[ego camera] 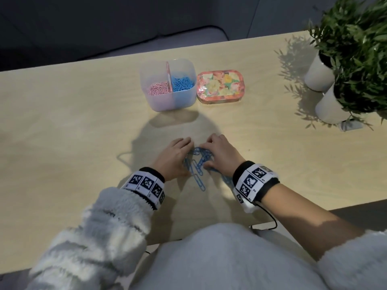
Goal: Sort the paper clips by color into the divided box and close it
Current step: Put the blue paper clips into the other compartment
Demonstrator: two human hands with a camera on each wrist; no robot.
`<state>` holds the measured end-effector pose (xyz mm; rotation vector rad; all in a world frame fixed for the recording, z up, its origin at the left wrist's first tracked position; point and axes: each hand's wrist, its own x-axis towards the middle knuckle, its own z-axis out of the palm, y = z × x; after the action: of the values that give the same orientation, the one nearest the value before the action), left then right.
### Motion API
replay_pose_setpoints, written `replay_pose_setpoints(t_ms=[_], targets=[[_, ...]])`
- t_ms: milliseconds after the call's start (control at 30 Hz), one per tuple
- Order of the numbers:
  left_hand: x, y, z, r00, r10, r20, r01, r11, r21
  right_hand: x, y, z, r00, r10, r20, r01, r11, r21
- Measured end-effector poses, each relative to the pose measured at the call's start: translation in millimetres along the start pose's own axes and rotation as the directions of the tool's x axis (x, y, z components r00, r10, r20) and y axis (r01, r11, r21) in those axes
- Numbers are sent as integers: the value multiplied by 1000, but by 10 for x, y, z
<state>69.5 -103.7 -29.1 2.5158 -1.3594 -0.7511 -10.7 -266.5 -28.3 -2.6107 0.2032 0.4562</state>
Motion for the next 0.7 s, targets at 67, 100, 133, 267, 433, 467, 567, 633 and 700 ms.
replay_pose_setpoints(t_ms=[67, 100, 133, 267, 433, 467, 567, 633, 700], targets=[[1, -1, 82, 992, 18, -122, -16, 1000, 21, -18, -25, 23, 1000, -7, -19, 7, 1000, 6], [7, -7, 106, 982, 30, -187, -27, 999, 21, -21, -37, 34, 999, -17, -31, 16, 1000, -8], [7, 9, 100, 979, 25, -200, -23, 1000, 15, -22, -48, 42, 999, -22, -41, 21, 999, -28], [24, 60, 64, 971, -1, -239, 0, 1000, -5, -24, -75, 64, 997, -35, -68, 30, 997, -75], [61, 46, 78, 965, 18, -261, -22, 1000, -11, 1, -61, 67, 997, -40, -72, 33, 995, -98], [59, 54, 66, 967, 12, -255, -14, 1000, -8, 14, -51, 58, 997, -24, -72, 20, 998, -57], [72, 66, 50, 976, -9, -217, 10, 1000, 2, 48, 1, 30, 992, 70, -101, -51, 983, 179], [77, 65, 35, 980, -14, -197, 15, 1000, 1, 67, 14, -25, 983, 126, -137, -77, 946, 315], [86, 53, 22, 982, -18, -189, 18, 1000, -5, 114, 15, -146, 977, 132, -165, -63, 927, 369]])
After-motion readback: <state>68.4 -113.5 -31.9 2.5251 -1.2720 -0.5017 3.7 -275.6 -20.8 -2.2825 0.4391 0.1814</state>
